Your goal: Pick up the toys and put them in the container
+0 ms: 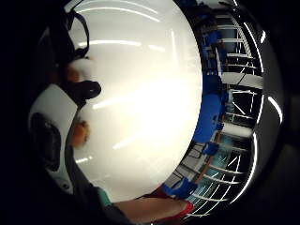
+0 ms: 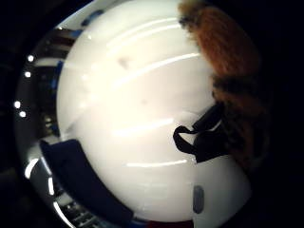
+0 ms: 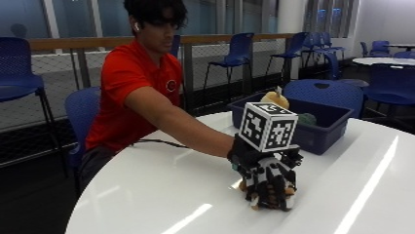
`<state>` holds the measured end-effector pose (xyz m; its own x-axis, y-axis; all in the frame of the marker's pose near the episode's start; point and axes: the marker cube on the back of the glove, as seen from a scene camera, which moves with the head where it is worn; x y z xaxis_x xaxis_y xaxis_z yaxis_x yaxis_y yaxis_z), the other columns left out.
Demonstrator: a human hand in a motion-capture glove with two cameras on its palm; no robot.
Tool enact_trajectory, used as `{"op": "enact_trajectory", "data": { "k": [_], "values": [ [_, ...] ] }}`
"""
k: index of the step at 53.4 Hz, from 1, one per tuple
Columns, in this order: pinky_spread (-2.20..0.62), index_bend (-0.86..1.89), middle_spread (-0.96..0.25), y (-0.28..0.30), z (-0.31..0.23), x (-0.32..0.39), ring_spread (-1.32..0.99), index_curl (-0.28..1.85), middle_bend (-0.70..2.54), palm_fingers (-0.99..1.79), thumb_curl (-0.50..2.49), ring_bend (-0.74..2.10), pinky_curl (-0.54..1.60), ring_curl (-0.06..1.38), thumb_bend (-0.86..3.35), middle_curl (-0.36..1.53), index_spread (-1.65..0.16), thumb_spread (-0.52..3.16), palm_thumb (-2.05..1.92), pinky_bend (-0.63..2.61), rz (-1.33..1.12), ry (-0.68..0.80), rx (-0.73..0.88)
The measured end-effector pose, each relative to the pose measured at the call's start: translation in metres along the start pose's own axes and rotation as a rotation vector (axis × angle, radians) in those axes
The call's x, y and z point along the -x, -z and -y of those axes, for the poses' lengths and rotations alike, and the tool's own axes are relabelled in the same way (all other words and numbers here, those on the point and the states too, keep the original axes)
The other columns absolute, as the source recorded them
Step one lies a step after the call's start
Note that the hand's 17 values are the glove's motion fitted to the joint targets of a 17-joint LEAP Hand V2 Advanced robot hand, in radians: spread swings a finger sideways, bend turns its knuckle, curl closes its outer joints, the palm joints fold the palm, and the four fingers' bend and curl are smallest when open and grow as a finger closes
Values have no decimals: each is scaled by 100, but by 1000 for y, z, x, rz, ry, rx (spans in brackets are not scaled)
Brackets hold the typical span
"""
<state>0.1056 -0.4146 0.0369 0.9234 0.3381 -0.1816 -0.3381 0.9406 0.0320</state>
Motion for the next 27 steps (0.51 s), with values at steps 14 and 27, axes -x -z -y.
{"op": "enact_trajectory", "data": {
  "k": [14,27],
  "values": [
    [-43,34,-23,-4,-4,-2,-47,56,28,82,64,74,37,44,19,22,-41,108,65,114,34,58,-126],
    [-44,36,-33,8,-13,-9,-54,70,28,87,76,73,38,46,18,27,-44,94,68,108,109,120,-82]
  ]
}}
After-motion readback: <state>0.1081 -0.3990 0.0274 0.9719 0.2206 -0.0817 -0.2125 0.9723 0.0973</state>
